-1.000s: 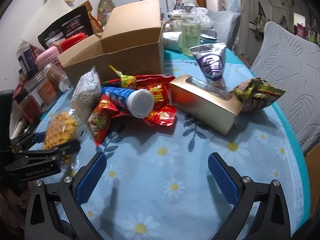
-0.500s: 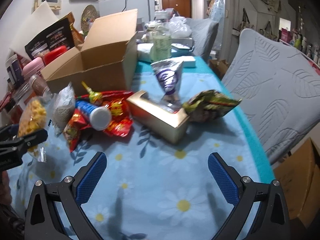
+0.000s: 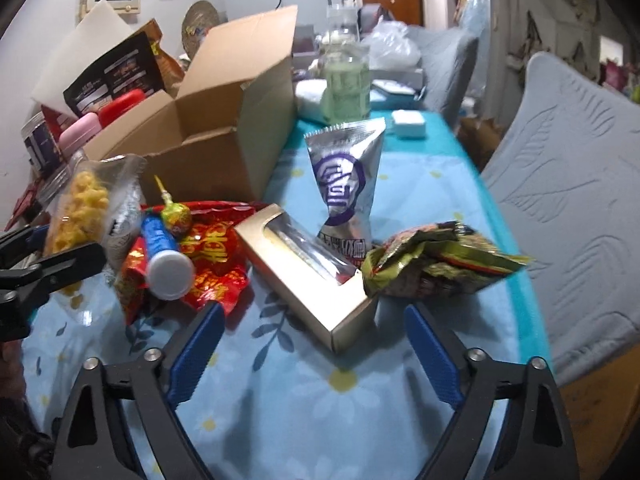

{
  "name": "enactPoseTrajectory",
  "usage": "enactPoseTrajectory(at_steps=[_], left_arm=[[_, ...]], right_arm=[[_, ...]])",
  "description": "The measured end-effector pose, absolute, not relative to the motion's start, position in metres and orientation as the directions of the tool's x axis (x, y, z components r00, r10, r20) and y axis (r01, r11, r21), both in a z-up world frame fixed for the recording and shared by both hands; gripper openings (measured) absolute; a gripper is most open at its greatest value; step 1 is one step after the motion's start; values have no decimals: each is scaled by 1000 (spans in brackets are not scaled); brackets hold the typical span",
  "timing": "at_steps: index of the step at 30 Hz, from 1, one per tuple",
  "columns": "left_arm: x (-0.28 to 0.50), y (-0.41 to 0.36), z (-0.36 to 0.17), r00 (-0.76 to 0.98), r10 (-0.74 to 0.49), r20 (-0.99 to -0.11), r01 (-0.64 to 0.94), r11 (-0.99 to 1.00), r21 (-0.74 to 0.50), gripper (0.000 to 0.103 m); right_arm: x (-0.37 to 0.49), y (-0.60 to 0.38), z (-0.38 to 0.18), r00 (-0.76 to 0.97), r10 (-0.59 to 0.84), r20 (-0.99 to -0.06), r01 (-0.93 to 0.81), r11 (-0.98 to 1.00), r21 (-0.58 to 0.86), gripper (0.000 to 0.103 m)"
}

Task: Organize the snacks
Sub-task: 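Lift the waffle with the left gripper while the right gripper grasps the gold-and-white box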

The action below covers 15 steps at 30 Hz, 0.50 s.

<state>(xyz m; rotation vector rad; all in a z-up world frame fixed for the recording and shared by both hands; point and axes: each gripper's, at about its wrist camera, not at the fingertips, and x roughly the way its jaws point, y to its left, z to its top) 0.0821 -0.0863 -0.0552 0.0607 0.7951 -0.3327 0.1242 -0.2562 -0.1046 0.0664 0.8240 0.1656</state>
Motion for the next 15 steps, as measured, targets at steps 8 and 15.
enactPoseTrajectory(at_steps=[8,15], left_arm=[[87,-84,-61,639,-260,-724,300,951,-76,80],[75,-65,-64,644,-247,-724,286,956,-72,80]], right_arm=[[135,-249,-118,643,211,-736,-169,977,133,51],[108,-229,-114,659,176,-732,-178,981,75,37]])
